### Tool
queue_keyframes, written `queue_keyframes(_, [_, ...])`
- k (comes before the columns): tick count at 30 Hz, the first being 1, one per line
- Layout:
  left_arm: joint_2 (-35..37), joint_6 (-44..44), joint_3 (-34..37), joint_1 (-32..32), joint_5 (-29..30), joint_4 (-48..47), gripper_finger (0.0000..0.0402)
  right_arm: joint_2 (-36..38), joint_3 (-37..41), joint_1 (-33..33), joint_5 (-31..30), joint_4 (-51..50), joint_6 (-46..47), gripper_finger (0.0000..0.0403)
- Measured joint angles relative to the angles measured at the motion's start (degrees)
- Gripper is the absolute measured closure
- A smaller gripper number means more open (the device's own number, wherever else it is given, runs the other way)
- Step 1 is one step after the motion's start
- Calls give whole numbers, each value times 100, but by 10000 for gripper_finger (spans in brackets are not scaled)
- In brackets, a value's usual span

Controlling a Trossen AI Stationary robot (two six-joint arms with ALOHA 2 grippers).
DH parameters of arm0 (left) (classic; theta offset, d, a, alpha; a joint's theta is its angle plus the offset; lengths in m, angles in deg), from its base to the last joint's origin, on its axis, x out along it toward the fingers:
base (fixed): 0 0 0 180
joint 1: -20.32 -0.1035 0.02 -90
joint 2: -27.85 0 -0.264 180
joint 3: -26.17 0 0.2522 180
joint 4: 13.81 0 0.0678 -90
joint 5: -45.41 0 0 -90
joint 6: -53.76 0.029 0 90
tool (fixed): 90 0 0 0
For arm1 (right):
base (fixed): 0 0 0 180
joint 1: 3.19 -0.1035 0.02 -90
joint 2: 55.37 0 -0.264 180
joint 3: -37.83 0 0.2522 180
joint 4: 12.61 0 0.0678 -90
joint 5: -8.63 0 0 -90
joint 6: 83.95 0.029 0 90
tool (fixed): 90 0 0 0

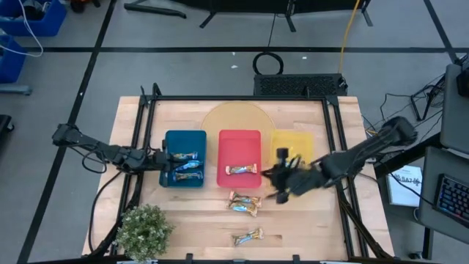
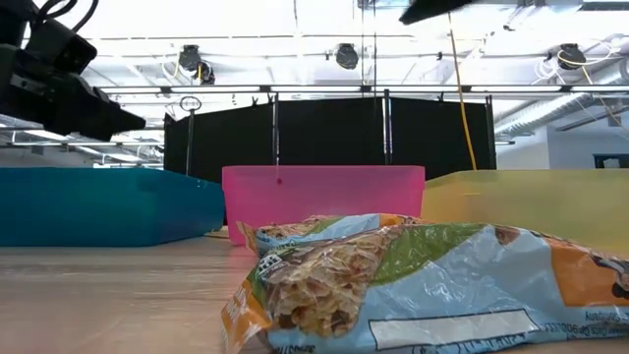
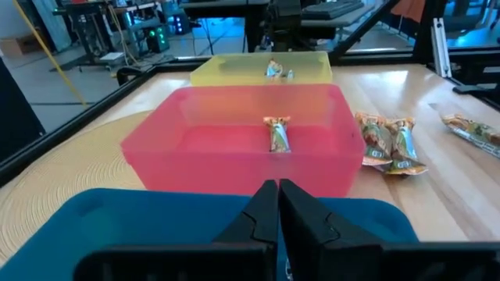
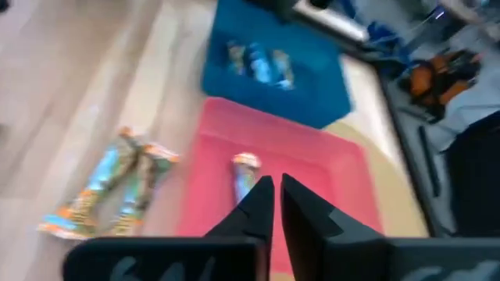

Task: Pick and place Granola Bars by type
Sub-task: Put the bottom yellow granola bar into pink bin

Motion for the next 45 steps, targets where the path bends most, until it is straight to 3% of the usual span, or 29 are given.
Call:
queue_keyframes(3, [1, -46, -6, 0, -91, -38, 379, -906, -852, -206, 383, -534, 265, 352])
queue_keyframes(7, [1, -41, -6, 0, -212, -55, 378, -1965, -1431, -525, 1559, -497, 351, 289])
queue_keyframes(12, [1, -50, -6, 0, -226, -61, 378, -2787, -1507, -792, 2146, 78, 402, 213])
queue_keyframes(17, [1, 2, -6, 0, -231, -64, 378, -3203, -1511, -1023, 2156, 424, 682, 175])
queue_keyframes(28, [0, 73, -6, 0, -229, -72, 378, -3756, -1509, -1108, 2186, 793, 789, 187])
queue_keyframes(37, [-151, 59, -6, 2, -229, -77, 378, -4087, -1428, -937, 3047, 1062, 1192, 193])
queue_keyframes(40, [-263, 51, -6, 2, -224, -75, 378, -4085, -1246, -863, 3065, 1380, 1144, 196])
queue_keyframes(45, [-382, 51, -3, 2, -207, -71, 378, -4054, -1171, -718, 3216, 1470, 1032, 247])
